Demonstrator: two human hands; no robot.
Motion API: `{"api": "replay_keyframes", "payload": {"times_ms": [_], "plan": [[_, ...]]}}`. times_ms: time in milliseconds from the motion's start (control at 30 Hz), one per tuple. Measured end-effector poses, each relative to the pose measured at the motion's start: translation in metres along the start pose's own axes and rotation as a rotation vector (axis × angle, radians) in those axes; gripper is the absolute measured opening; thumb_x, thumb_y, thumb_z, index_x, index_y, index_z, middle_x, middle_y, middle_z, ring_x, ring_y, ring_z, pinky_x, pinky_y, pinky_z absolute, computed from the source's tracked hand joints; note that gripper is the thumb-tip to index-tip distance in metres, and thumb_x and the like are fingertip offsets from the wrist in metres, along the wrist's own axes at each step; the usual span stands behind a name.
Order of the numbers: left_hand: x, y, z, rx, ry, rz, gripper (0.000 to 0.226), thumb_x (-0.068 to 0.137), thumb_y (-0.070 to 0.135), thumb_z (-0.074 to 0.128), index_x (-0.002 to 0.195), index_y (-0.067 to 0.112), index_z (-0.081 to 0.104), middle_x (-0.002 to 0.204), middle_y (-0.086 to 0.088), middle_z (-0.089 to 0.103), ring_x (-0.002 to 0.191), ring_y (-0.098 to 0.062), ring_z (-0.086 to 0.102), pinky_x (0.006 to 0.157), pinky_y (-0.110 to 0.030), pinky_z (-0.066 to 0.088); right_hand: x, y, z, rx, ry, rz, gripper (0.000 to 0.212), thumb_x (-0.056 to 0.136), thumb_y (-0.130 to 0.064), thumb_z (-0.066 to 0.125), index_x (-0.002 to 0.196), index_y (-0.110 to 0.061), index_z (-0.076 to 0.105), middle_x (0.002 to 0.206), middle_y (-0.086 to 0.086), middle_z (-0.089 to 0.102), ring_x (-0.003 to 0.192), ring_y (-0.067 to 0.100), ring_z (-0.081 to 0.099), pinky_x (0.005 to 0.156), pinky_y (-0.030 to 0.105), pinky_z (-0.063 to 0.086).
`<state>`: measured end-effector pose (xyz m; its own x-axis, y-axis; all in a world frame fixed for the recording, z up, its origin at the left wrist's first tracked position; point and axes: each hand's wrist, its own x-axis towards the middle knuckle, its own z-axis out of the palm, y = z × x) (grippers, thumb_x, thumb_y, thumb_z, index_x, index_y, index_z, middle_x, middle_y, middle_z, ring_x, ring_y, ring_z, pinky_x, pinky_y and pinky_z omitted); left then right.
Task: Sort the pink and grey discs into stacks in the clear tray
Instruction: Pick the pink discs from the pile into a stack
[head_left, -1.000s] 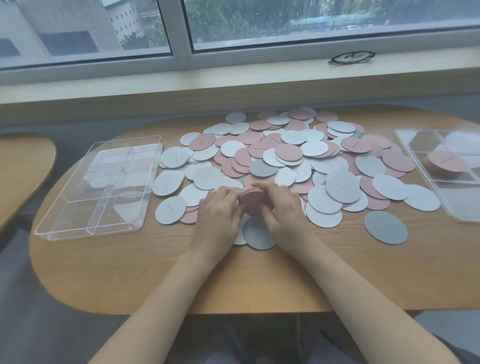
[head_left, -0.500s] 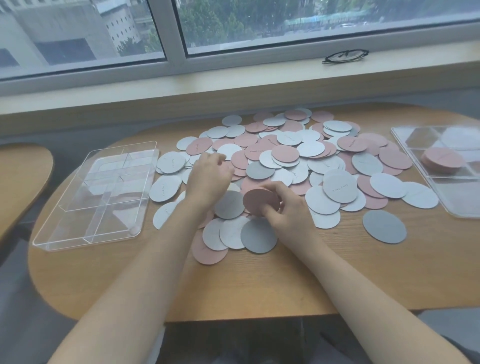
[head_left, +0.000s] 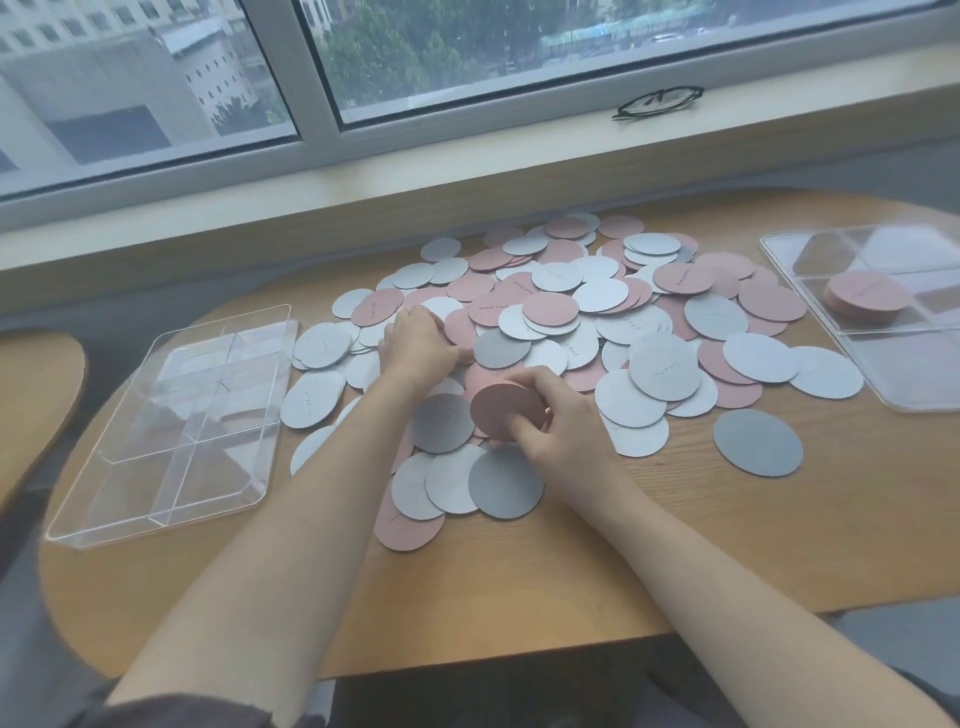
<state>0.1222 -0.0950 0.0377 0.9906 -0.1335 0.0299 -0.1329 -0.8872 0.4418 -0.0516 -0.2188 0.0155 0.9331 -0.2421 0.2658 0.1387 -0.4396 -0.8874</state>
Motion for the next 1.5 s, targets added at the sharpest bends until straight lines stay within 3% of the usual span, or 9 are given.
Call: {"api": "replay_keyframes", "payload": {"times_ms": [100,267,367,533,767,1000,1267,1400,1500], "plan": [[-0.007,0.000,-0.003,-0.258,-0.058,-0.050,0.046,0.070,0.026,0.085,0.101,0.019,0.051,0.098,0.000,0.062,0.095,-0.024,0.062,0.086,-0.043,0.054,0.000,-0.001,0.000,0.006,0.000,0.002,0.028,0.081,-0.002,0.063,0.102,-0.020,0.064,0.085,-0.014,0.066,0.068,-0.006,0.056,0.063,0.008,0.039],[-0.008,0.002,-0.006,-0.678,-0.113,-0.151,0.038,0.076,0.006,0.070,0.109,0.014,0.052,0.107,-0.006,0.064,0.091,-0.024,0.072,0.080,-0.044,0.063,-0.001,-0.001,-0.001,0.022,0.005,0.012,0.028,0.081,-0.002,0.063,0.103,-0.021,0.064,0.085,-0.015,0.067,0.071,-0.005,0.057,0.064,0.008,0.040],[-0.004,0.002,-0.003,-0.641,-0.036,-0.135,0.023,0.086,0.022,0.065,0.105,0.016,0.054,0.105,-0.004,0.066,0.088,-0.022,0.073,0.077,-0.042,0.063,0.000,-0.001,-0.001,0.023,0.008,0.020,0.028,0.081,-0.003,0.063,0.103,-0.021,0.064,0.086,-0.015,0.068,0.072,-0.004,0.058,0.064,0.008,0.039],[-0.004,-0.003,-0.002,-0.513,0.063,-0.067,0.019,0.087,0.019,0.066,0.102,0.021,0.055,0.094,0.006,0.063,0.084,-0.018,0.068,0.078,-0.043,0.060,0.000,0.001,-0.002,0.020,0.016,0.036,0.029,0.082,-0.005,0.064,0.103,-0.024,0.064,0.086,-0.016,0.067,0.072,-0.004,0.058,0.065,0.009,0.040],[-0.038,-0.029,-0.027,-0.542,0.199,0.064,0.021,0.089,0.013,0.067,0.105,0.025,0.059,0.105,0.009,0.067,0.089,-0.007,0.065,0.067,-0.019,0.044,0.002,0.003,-0.001,0.036,0.002,0.034,0.032,0.086,-0.006,0.064,0.112,-0.025,0.066,0.091,-0.018,0.067,0.072,-0.007,0.055,0.068,0.008,0.040],[-0.097,-0.034,-0.026,-0.784,0.005,0.301,0.022,0.090,0.008,0.072,0.100,0.027,0.069,0.098,0.001,0.077,0.093,-0.019,0.073,0.080,-0.036,0.055,0.001,0.002,0.001,0.108,0.074,-0.027,0.029,0.088,-0.002,0.063,0.111,-0.020,0.066,0.105,-0.008,0.066,0.092,0.001,0.061,0.076,0.010,0.043],[-0.115,-0.017,-0.023,-0.815,-0.140,0.328,0.030,0.090,0.000,0.067,0.102,0.026,0.076,0.094,0.006,0.079,0.092,-0.009,0.073,0.082,-0.016,0.052,0.004,0.010,0.002,0.100,0.154,-0.035,0.034,0.087,-0.001,0.063,0.115,-0.019,0.058,0.110,-0.001,0.062,0.102,0.009,0.059,0.082,0.024,0.050],[-0.115,-0.020,-0.018,-0.798,-0.105,0.322,0.028,0.095,0.008,0.065,0.103,0.032,0.077,0.091,0.007,0.077,0.089,-0.022,0.071,0.084,-0.022,0.054,0.006,0.013,0.003,0.083,0.178,-0.032,0.034,0.086,-0.002,0.064,0.110,-0.023,0.056,0.105,-0.005,0.062,0.097,0.014,0.059,0.076,0.026,0.048],[-0.116,-0.024,-0.012,-0.715,-0.040,0.352,0.026,0.100,0.018,0.061,0.111,0.039,0.073,0.093,0.018,0.075,0.091,-0.009,0.069,0.084,-0.017,0.050,0.005,0.014,0.004,0.037,0.191,-0.054,0.043,0.084,-0.001,0.065,0.115,-0.027,0.053,0.103,-0.011,0.059,0.101,0.014,0.054,0.082,0.021,0.041]]}}
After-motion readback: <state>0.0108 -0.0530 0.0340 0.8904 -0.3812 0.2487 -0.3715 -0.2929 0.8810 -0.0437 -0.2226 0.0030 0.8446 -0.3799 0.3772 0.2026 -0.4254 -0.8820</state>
